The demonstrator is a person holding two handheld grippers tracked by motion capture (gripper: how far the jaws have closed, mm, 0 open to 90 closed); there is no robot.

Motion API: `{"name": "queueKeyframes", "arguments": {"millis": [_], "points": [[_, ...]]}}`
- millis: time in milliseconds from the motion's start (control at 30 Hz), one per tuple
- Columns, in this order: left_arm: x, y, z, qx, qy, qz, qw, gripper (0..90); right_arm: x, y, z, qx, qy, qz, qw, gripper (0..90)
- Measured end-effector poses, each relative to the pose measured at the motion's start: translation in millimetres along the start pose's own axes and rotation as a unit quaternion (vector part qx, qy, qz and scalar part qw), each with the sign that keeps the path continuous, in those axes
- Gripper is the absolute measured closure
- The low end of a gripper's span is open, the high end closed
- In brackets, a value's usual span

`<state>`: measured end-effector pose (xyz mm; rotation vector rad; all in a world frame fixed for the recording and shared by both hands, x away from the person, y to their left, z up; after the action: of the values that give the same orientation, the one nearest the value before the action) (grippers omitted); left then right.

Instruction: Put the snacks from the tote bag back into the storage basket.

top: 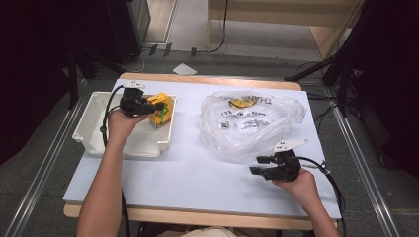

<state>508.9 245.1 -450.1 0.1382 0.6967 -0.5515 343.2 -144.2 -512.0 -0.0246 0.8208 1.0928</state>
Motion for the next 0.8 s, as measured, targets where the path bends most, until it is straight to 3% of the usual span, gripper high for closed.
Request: {"name": "queueKeyframes", "arguments": {"millis": [100, 233, 333, 567, 800], "points": [[-1.8, 1.5, -3.5, -0.001, 0.007, -0.004, 1.0000, 52.1, 0.0, 0.0, 0.0, 0.000, 0.000, 0.000, 1.0000, 44.1], [-4.0, 1.1, -9.0, 0.017, 0.013, -0.005, 0.9998, 52.0, 0.4, -0.5, 0.3, -0.001, 0.000, -0.001, 1.0000, 44.2], [-4.7, 1.6, -12.9, 0.019, 0.020, -0.012, 0.9996, 51.8, 0.6, -0.8, 0.8, -0.002, -0.001, -0.001, 1.0000, 44.2], [-3.4, -2.0, -16.4, 0.020, 0.029, -0.015, 0.9992, 49.0, 0.3, -0.8, 1.4, -0.001, -0.002, 0.000, 1.0000, 44.1], [-6.4, -3.8, -20.5, 0.007, 0.049, -0.027, 0.9984, 44.4, -0.2, -0.6, 1.2, 0.000, -0.001, 0.000, 1.0000, 44.1]]}}
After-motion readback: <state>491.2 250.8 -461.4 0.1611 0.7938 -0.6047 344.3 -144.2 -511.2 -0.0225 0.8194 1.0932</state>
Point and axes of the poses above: each handheld gripper's, and its own axes: x roughly forward along the jaws, z roughly out of its top, y roughly to its left, the point moved 8 cm from there along x, roughly forward along the jaws, and after that the axes turned 7 degrees about z, right-handed, at the moved point
